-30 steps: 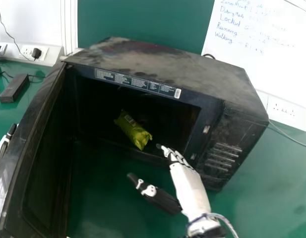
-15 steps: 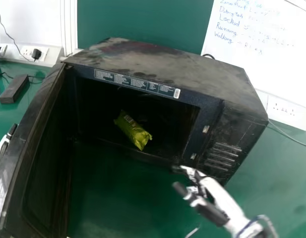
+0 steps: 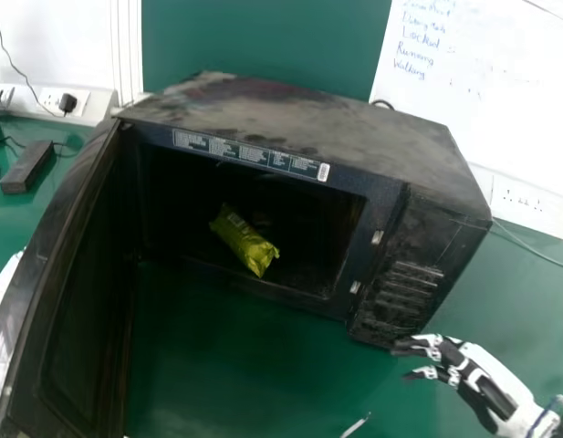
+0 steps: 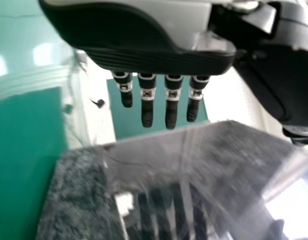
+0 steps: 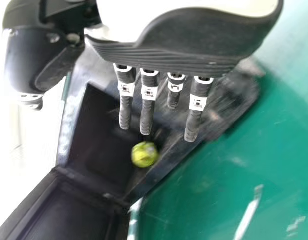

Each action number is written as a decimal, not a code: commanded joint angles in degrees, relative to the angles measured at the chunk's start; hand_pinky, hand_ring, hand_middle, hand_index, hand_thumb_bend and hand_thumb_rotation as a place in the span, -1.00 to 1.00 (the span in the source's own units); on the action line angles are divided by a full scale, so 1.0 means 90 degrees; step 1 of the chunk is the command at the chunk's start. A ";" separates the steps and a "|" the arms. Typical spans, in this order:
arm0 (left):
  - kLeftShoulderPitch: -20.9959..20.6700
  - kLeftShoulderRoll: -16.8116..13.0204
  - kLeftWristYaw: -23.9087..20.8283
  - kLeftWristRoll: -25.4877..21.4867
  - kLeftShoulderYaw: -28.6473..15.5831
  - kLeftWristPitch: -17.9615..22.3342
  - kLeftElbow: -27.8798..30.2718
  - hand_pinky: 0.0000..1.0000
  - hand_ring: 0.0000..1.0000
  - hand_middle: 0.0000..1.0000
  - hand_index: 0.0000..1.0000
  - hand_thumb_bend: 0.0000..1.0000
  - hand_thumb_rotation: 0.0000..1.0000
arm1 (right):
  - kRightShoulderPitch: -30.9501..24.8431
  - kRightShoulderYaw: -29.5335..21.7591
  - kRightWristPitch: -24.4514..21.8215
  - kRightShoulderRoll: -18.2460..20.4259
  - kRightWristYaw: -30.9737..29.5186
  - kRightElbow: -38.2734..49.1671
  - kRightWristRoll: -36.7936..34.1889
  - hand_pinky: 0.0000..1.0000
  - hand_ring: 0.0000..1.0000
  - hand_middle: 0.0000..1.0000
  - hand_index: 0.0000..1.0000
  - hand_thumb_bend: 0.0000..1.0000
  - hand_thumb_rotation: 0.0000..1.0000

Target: Put biscuit inside oven

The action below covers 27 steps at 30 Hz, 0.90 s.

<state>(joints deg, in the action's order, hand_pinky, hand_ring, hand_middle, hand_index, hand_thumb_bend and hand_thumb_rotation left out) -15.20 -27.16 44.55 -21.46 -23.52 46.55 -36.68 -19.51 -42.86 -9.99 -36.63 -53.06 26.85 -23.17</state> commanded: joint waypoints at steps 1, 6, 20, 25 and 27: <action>-0.0014 -0.0023 0.0101 -0.0007 0.0044 0.0364 -0.0206 0.49 0.60 0.72 0.84 0.15 0.57 | -0.0114 -0.0130 0.0178 -0.0107 -0.0037 -0.0262 -0.0107 0.43 0.56 0.62 0.61 0.71 0.97; -0.0016 0.0025 0.0261 -0.0061 0.0157 0.0997 -0.0279 0.42 0.54 0.64 0.83 0.17 0.60 | -0.0190 -0.0224 0.0542 -0.0179 -0.0026 -0.0731 -0.0044 0.41 0.56 0.62 0.62 0.57 1.00; 0.0103 0.0148 0.1045 -0.0726 0.0520 0.1239 0.0116 0.40 0.56 0.68 0.82 0.19 0.23 | -0.0657 -0.0355 -0.1177 -0.0092 0.1744 0.0211 0.0259 0.53 0.65 0.71 0.74 0.47 1.00; 0.0226 0.0174 0.1061 -0.0793 0.0582 0.1139 0.0372 0.42 0.57 0.69 0.80 0.22 0.26 | -0.0479 -0.0447 -0.2588 0.0062 0.2697 0.0732 0.0049 0.57 0.67 0.72 0.76 0.41 1.00; 0.0315 0.0161 0.1020 -0.0744 0.0613 0.1057 0.0521 0.42 0.57 0.68 0.80 0.27 0.33 | -0.0363 -0.0433 -0.3007 0.0168 0.3116 0.0952 0.0079 0.56 0.66 0.71 0.76 0.35 1.00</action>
<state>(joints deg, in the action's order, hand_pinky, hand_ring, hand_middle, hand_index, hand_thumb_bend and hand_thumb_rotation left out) -13.81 -25.69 53.91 -27.82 -18.64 56.70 -33.38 -23.33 -46.10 -34.60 -36.14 -27.27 33.76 -21.96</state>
